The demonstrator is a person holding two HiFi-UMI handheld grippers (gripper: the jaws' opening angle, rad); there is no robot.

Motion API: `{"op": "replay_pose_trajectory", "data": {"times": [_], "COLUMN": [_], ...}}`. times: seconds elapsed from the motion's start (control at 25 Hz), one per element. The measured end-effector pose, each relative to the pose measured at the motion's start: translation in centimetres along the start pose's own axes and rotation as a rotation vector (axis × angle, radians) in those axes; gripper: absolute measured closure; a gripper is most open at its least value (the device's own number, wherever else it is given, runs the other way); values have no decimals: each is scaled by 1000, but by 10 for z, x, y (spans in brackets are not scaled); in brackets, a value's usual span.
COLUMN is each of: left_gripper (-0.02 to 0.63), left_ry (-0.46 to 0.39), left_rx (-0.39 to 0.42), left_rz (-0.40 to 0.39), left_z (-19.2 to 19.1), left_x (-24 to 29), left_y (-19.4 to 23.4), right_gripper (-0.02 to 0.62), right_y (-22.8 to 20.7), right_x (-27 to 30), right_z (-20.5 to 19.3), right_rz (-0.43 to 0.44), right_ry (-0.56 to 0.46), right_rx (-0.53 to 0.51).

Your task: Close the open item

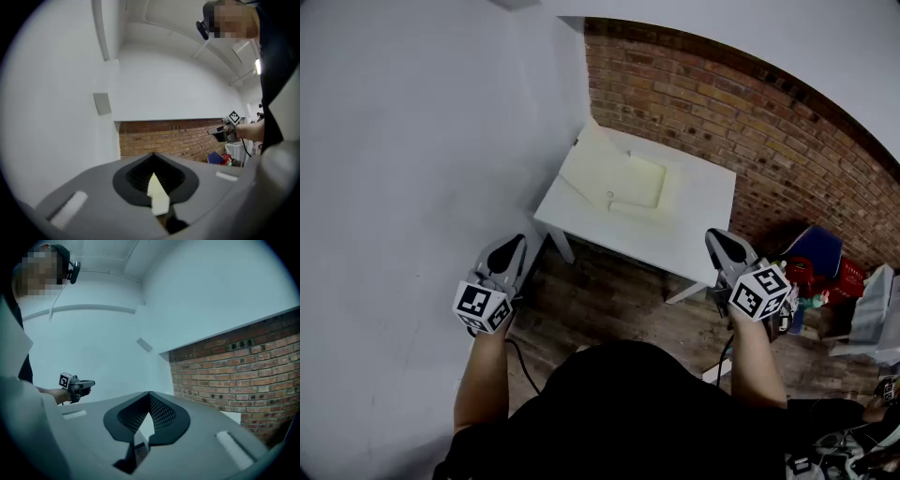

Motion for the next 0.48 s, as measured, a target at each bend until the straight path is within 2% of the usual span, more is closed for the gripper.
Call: {"op": "replay_pose_trajectory", "data": {"times": [0.32,0.48], "left_gripper": [603,603], "left_ry": [9,24], "left_rx": [-14,-21], "left_rz": [25,37], "left_z": [11,12], "left_x": [11,19], "left_y": [-17,-30], "right_gripper": [594,594], "right_y": [-29,-50], "right_x": [-23,-37], "right_z": [4,9], "right_rz": [-11,-17], "right_ry": [7,-26], "right_rx": [3,33]}}
Point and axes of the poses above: the fingertips, and each gripper's own axes: x forward along the fingers, y to its left, z out of its top, the point moved 6 cm from there along -x, backward along the fingers, and after that the axes turned 14 degrees about x, right-handed, at the moved point
